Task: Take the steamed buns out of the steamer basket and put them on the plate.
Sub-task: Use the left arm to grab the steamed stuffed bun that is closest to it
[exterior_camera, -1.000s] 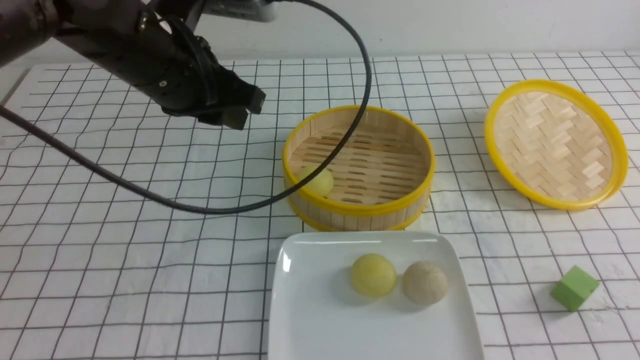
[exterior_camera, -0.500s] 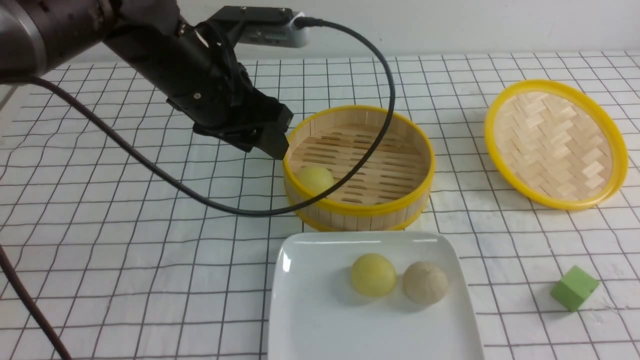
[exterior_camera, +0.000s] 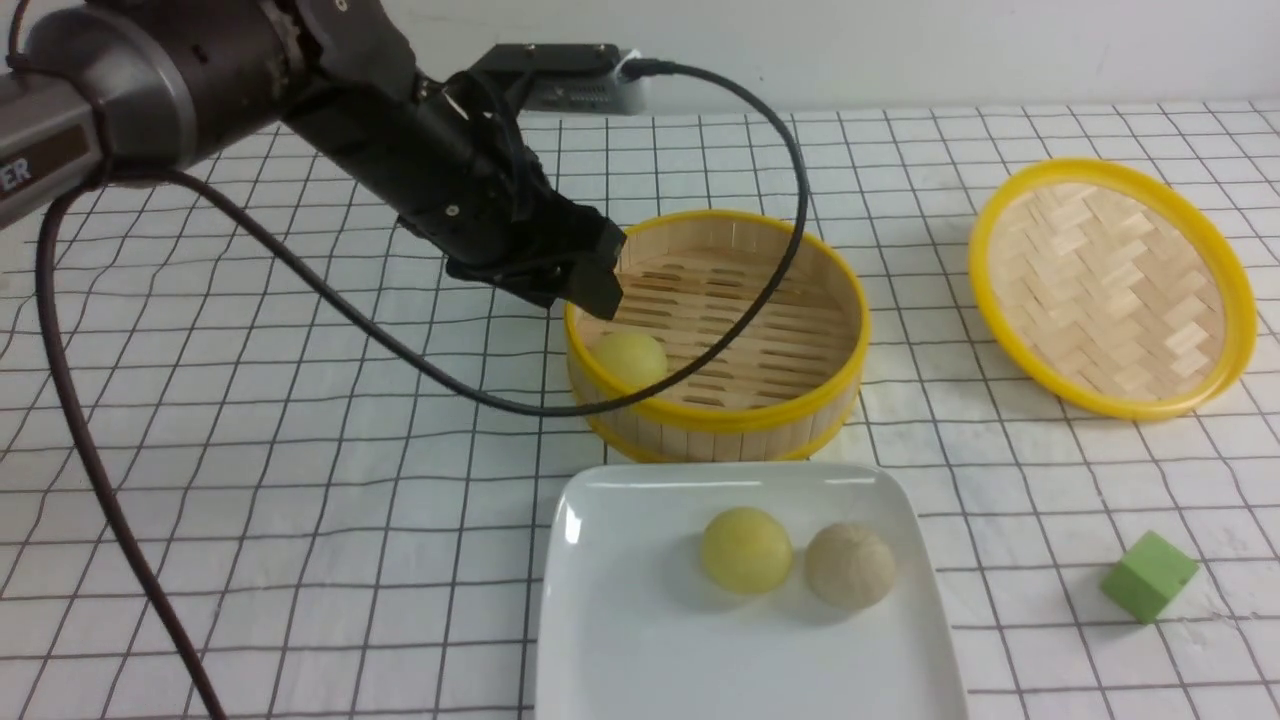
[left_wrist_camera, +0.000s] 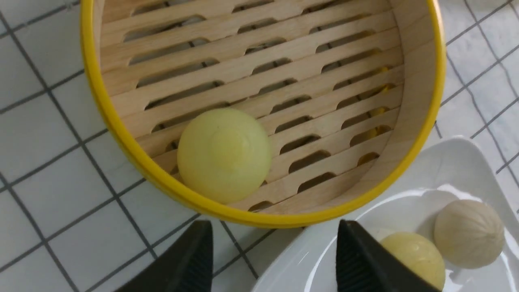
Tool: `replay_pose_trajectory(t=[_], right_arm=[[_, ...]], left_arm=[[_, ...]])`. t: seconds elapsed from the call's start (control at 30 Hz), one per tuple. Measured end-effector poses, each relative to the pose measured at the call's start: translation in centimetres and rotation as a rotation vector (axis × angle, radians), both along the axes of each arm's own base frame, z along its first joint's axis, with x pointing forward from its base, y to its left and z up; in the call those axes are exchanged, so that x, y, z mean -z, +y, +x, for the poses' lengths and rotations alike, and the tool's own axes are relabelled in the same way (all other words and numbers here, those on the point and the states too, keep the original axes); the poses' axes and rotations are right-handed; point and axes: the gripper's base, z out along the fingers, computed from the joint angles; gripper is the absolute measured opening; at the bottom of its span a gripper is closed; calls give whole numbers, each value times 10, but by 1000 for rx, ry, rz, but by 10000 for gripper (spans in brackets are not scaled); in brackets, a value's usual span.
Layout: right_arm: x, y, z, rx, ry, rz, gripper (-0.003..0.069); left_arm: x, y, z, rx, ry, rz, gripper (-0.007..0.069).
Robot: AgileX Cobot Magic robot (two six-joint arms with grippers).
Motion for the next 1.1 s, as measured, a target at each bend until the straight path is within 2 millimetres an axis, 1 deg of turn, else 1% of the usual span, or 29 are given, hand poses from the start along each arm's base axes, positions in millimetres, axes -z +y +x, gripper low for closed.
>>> replay_pose_trajectory(t=[0.13, 0.27, 0.33, 0.4, 0.43, 0.47, 0.5, 0.6, 0.67, 0.8, 0.9, 1.1], right_arm=[[0, 0, 0, -1, 0, 1, 276], [0, 0, 0, -1, 1, 2, 276], [0, 0, 0, -1, 1, 2, 276], [0, 0, 0, -1, 1, 2, 276], [0, 0, 0, -1, 1, 3, 276], [0, 0, 0, -1, 1, 3, 276], [0, 0, 0, -1, 1, 3, 276], [0, 0, 0, -1, 1, 3, 276], [0, 0, 0, -1, 1, 3, 276], [0, 0, 0, -2, 2, 5, 276], [0, 1, 0, -7, 6, 15, 276], [0, 1, 0, -10, 9, 22, 276]], left_arm=[[-7, -2, 4, 1, -21, -20, 425], [-2, -5, 7, 18, -24, -15, 421], [8, -10, 9, 58, -25, 7, 413], [12, -13, 10, 76, -24, 15, 410], [23, -23, 10, 123, -22, 37, 409], [30, -29, 10, 148, -25, 52, 409], [31, -31, 10, 153, -25, 54, 409], [46, -44, 9, 191, -32, 95, 409], [52, -45, 11, 195, -38, 131, 409], [59, -40, 16, 184, -60, 206, 409], [59, -38, 19, 168, -95, 240, 409], [56, -38, 25, 134, -152, 232, 409]])
